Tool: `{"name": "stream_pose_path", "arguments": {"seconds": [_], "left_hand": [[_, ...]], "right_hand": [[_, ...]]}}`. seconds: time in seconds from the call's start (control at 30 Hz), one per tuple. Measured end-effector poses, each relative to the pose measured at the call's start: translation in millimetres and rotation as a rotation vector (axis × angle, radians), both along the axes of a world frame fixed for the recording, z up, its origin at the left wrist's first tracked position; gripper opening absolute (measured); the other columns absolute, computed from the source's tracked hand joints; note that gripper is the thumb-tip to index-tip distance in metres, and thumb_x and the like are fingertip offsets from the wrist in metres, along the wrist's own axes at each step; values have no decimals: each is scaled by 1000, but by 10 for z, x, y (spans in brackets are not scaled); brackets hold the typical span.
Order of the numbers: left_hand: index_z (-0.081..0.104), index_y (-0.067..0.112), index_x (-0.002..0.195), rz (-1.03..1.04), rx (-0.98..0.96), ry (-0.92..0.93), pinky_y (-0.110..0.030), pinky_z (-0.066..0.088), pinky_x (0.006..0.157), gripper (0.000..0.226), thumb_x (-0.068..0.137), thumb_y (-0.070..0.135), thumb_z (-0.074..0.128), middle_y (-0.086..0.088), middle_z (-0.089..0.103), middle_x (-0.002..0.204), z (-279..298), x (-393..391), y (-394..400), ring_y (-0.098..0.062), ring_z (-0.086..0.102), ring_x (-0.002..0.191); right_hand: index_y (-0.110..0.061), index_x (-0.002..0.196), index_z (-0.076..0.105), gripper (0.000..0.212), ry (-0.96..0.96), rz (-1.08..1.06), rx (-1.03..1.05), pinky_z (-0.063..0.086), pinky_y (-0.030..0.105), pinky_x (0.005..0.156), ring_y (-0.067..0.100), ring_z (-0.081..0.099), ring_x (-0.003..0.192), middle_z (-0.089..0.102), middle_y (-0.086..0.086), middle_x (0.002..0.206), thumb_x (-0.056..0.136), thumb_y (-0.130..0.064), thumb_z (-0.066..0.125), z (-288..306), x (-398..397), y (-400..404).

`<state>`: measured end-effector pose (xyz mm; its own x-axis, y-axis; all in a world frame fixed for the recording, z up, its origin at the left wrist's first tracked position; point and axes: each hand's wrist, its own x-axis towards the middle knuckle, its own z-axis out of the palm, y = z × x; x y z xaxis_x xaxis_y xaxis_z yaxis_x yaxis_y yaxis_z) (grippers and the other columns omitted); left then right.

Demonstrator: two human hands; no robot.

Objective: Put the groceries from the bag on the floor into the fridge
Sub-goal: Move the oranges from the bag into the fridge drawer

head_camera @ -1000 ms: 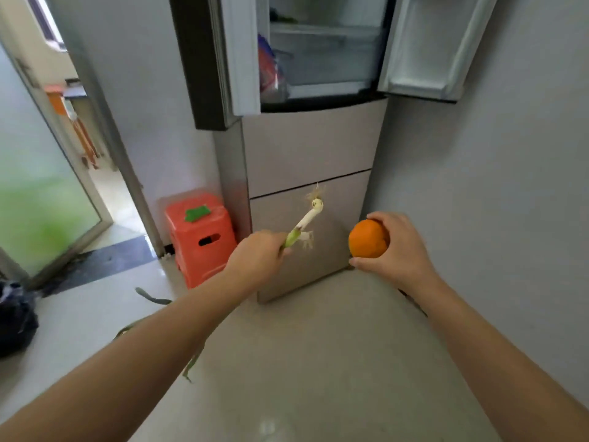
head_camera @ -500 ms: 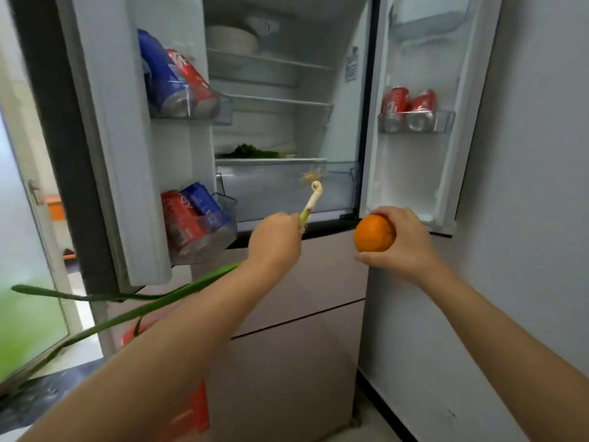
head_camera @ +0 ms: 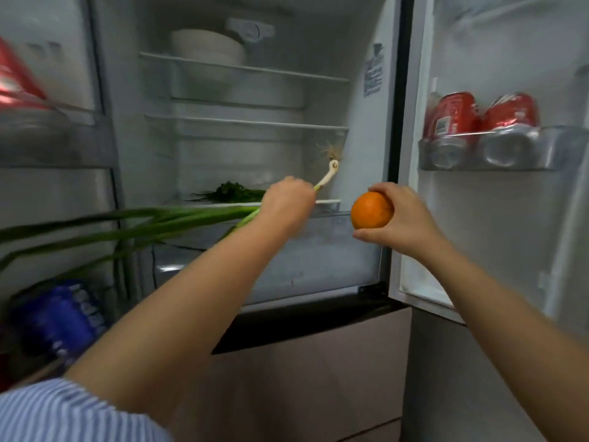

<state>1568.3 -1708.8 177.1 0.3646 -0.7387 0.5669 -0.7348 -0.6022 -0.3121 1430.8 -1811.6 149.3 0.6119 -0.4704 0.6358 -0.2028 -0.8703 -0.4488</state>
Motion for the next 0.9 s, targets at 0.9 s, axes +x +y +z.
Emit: {"name": "stream_pose_path", "arguments": {"seconds": [0.9], "left_hand": [[41, 15, 139, -106, 320, 66, -35, 39, 99, 39, 103, 22, 27, -13, 47, 133, 510, 3089, -2363, -28, 46, 123]], "right_hand": [[-16, 123, 49, 69, 491, -175, -316, 47, 36, 87, 31, 53, 113, 52, 12, 127, 64, -33, 79, 950, 2649, -1976]]}}
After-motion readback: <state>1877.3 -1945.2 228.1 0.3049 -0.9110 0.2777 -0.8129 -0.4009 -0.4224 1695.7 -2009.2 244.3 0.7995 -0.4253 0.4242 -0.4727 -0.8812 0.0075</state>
